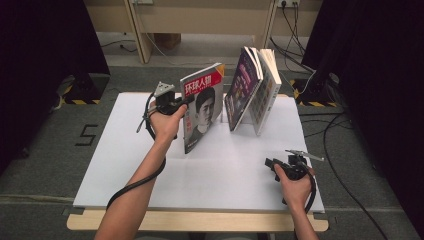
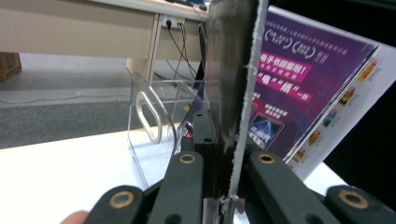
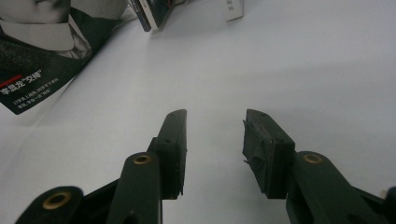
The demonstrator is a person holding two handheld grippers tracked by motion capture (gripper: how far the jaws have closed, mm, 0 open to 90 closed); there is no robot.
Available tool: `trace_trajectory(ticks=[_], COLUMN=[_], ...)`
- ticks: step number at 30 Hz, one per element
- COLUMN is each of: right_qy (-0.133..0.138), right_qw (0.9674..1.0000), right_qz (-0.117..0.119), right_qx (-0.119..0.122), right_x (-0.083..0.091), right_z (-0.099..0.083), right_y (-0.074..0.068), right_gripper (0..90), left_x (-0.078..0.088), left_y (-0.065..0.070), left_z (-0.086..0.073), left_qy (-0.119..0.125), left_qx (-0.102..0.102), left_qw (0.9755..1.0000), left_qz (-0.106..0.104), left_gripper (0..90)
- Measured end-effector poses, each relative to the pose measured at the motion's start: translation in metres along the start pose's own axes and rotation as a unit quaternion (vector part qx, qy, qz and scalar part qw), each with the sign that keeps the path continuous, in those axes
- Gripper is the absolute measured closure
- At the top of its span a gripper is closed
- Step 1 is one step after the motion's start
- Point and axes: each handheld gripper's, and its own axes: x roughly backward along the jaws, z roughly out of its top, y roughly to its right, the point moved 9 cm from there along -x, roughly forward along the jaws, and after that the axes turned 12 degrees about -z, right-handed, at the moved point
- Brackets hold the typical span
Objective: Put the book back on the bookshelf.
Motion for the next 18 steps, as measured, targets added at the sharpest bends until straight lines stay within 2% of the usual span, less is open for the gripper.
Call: trace_trajectory(ticks=[3, 4, 7, 8, 18], right_qy=[0.000, 0.000, 0.000, 0.004, 0.004], right_qw=[1.0000, 1.0000, 1.0000, 1.0000, 1.0000], right_qz=[0.000, 0.000, -0.001, -0.005, -0.003], right_qx=[0.000, 0.000, 0.000, 0.005, 0.002], right_x=[0.000, 0.000, 0.000, 0.000, 0.001], right_z=[0.000, 0.000, 0.000, 0.001, 0.001], right_y=[0.000, 0.000, -0.001, 0.000, 0.000], right_gripper=[59.9, 59.9, 59.9, 59.9, 59.9], left_x=[0.001, 0.001, 0.001, 0.001, 0.000], left_y=[0.003, 0.005, 0.007, 0.008, 0.009], left_z=[0.003, 0.008, 0.013, 0.015, 0.030], left_qy=[0.006, 0.012, 0.018, 0.021, 0.041], left_qx=[-0.008, -0.019, -0.030, -0.030, -0.040], left_qw=[0.9999, 0.9997, 0.9993, 0.9993, 0.9983], left_qz=[0.000, 0.004, 0.008, 0.009, 0.014], left_gripper=[86.3, 86.3, 86.3, 86.3, 86.3])
